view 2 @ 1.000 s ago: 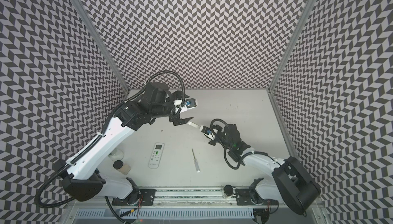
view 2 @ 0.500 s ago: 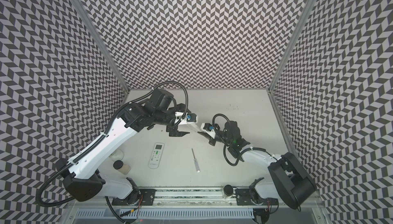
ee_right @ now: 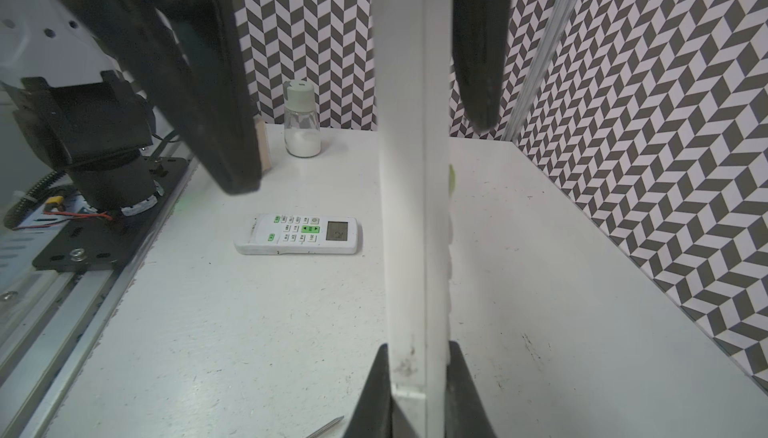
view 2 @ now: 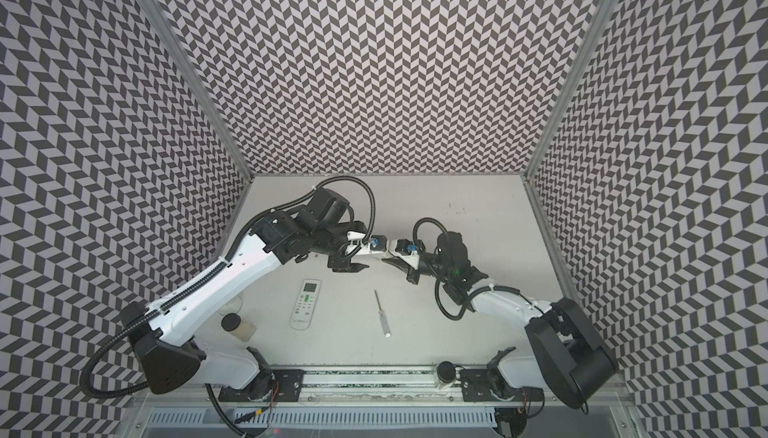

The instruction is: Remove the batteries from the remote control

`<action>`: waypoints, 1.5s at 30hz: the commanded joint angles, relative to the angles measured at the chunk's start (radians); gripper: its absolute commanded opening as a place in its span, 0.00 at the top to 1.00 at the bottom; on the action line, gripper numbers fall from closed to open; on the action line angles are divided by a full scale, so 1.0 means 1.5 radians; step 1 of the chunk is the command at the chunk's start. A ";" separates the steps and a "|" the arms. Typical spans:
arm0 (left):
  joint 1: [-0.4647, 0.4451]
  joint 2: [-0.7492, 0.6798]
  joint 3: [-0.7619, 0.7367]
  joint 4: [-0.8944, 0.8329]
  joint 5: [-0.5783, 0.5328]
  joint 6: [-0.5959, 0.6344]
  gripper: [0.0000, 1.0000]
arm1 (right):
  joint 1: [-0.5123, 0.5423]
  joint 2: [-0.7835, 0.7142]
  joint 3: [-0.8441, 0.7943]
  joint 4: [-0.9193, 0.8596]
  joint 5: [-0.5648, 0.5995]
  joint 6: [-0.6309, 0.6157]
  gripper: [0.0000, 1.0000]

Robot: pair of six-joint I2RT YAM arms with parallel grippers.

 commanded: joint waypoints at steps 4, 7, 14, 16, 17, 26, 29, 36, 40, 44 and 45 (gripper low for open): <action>0.002 -0.010 -0.012 0.023 -0.005 0.010 0.60 | -0.003 0.001 0.032 0.022 -0.032 -0.002 0.96; 0.001 -0.004 -0.011 0.033 -0.001 -0.005 0.69 | -0.003 0.003 0.029 0.031 -0.038 0.001 0.95; 0.002 0.005 -0.020 0.041 0.010 -0.012 0.88 | 0.000 0.000 0.036 0.028 -0.038 0.002 0.92; 0.005 0.005 -0.014 0.040 0.013 -0.017 0.93 | -0.001 -0.006 0.039 0.019 -0.039 0.004 0.84; 0.006 0.005 -0.013 0.040 0.016 -0.017 0.95 | 0.000 -0.009 0.038 0.019 -0.036 0.006 0.81; 0.023 0.005 -0.027 0.088 0.031 -0.081 0.97 | -0.002 -0.046 0.001 0.055 0.012 0.049 0.40; 0.034 0.004 -0.033 0.129 0.024 -0.137 0.99 | -0.012 -0.085 -0.040 0.126 0.049 0.129 0.34; 0.048 -0.006 -0.087 0.196 0.037 -0.222 1.00 | -0.060 -0.163 -0.098 0.188 0.131 0.237 0.30; 0.070 -0.015 -0.127 0.253 0.071 -0.311 1.00 | -0.088 -0.181 -0.112 0.169 0.193 0.301 0.26; 0.095 -0.021 -0.145 0.294 0.144 -0.403 1.00 | -0.092 -0.177 -0.121 0.147 0.248 0.374 0.24; 0.104 -0.023 -0.154 0.312 0.158 -0.429 1.00 | -0.092 -0.172 -0.117 0.137 0.250 0.387 0.24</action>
